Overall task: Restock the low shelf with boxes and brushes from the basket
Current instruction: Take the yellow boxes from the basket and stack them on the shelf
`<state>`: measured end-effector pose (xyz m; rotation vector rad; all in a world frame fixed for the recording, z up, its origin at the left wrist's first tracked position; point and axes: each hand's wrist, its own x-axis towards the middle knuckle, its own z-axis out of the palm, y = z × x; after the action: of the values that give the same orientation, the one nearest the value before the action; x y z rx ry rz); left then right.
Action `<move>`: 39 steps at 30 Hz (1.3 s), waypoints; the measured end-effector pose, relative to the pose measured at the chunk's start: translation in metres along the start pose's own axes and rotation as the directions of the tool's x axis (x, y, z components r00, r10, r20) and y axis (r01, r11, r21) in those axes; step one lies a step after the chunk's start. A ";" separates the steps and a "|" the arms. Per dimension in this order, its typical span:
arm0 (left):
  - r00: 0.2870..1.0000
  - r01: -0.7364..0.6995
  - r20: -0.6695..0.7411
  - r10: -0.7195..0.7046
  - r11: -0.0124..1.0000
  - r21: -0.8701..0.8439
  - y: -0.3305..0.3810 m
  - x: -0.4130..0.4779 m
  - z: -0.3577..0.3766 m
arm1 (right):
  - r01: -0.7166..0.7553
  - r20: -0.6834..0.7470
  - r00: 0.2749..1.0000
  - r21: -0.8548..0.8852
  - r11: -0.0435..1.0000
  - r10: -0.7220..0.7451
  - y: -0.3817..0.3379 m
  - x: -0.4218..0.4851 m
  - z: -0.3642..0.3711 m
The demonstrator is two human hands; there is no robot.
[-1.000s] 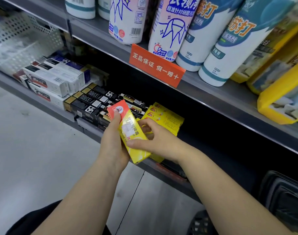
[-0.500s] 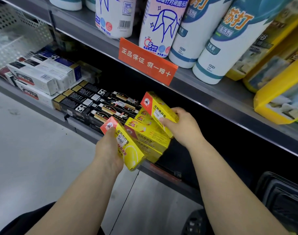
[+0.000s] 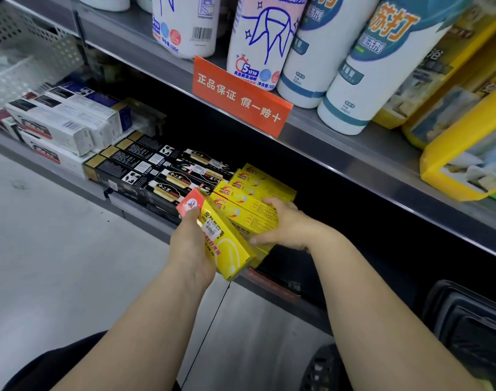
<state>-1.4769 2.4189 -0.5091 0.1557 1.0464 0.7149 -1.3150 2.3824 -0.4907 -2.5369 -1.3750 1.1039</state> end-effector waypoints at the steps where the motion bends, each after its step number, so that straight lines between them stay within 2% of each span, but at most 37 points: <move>1: 1.000 -0.006 0.010 0.006 1.000 -0.010 0.000 -0.001 0.000 | -0.003 -0.007 1.000 -0.017 1.000 0.003 -0.001 -0.002 -0.001; 3: 0.999 -0.036 0.033 0.037 0.998 -0.045 0.001 -0.003 0.001 | 0.042 -0.121 0.992 0.018 0.999 -0.040 -0.008 -0.007 -0.004; 5: 0.995 -0.076 0.054 0.079 0.995 -0.068 0.002 -0.004 0.004 | 0.198 -0.270 0.949 0.111 0.974 -0.163 -0.016 -0.014 -0.007; 6: 0.993 -0.101 0.058 0.104 0.993 -0.066 0.003 -0.005 0.006 | 0.283 -0.289 0.931 0.188 0.941 -0.223 -0.021 -0.017 -0.007; 8: 0.988 -0.140 0.061 0.143 0.989 -0.057 0.003 -0.004 0.008 | 0.363 -0.191 0.930 0.330 0.871 -0.315 -0.033 -0.027 -0.004; 10: 0.984 -0.153 0.084 0.159 0.985 -0.076 0.003 -0.003 0.009 | 0.349 -0.081 0.936 0.346 0.871 -0.343 -0.038 -0.033 0.003; 11: 0.981 -0.157 0.101 0.165 0.984 -0.088 0.004 -0.003 0.010 | 0.341 -0.074 0.939 0.334 0.879 -0.336 -0.038 -0.032 0.005; 13: 0.969 -0.197 0.135 0.207 0.977 -0.084 0.002 -0.003 0.010 | 0.340 -0.135 0.941 0.369 0.865 -0.312 -0.038 -0.031 0.003; 15: 0.939 -0.322 0.151 0.309 0.944 0.068 -0.003 -0.006 0.011 | 0.366 -0.245 0.928 0.465 0.807 -0.280 -0.036 -0.031 -0.004; 16: 0.908 -0.416 0.166 0.385 0.881 0.228 -0.004 -0.006 0.011 | 0.387 -0.319 0.913 0.476 0.789 -0.256 -0.034 -0.030 -0.008; 17: 0.859 -0.511 0.195 0.474 0.758 0.405 -0.006 -0.006 0.009 | 0.404 -0.400 0.888 0.437 0.803 -0.229 -0.031 -0.029 -0.011; 19: 0.737 -0.626 0.340 0.584 0.401 0.668 -0.010 -0.003 0.003 | 0.365 -0.526 0.831 0.268 0.892 -0.183 -0.022 -0.022 -0.015; 21: 0.673 -0.647 0.500 0.545 0.106 0.755 -0.014 -0.001 0.000 | 0.250 -0.553 0.821 0.133 0.959 -0.137 -0.014 -0.011 -0.018; 23: 0.697 -0.615 0.566 0.440 -0.040 0.787 -0.018 -0.001 -0.001 | 0.137 -0.530 0.843 0.053 0.989 -0.088 -0.007 0.003 -0.018; 26: 0.783 -0.531 0.548 0.294 -0.142 0.835 -0.023 -0.001 -0.002 | 0.044 -0.421 0.907 0.046 0.998 -0.021 0.001 0.019 -0.009; 28: 0.807 -0.509 0.539 0.242 -0.179 0.842 -0.024 0.000 -0.003 | 0.016 -0.296 0.955 0.118 0.993 0.020 0.006 0.025 0.002; 30: 0.811 -0.515 0.542 0.222 -0.169 0.840 -0.025 0.001 -0.003 | 0.006 -0.228 0.973 0.188 0.982 0.038 0.011 0.028 0.007; 35: 0.826 -0.523 0.533 0.183 -0.102 0.846 -0.027 0.000 -0.002 | 0.019 -0.220 0.975 0.242 0.970 0.036 0.014 0.030 0.009; 39: 0.840 -0.502 0.512 0.181 -0.102 0.859 -0.029 -0.005 0.003 | 0.011 -0.293 0.950 0.364 0.931 0.103 0.010 0.017 0.010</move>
<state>-1.4628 2.3940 -0.5167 1.9077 1.0963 0.1970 -1.3078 2.3864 -0.5116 -2.3514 -0.9386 0.8255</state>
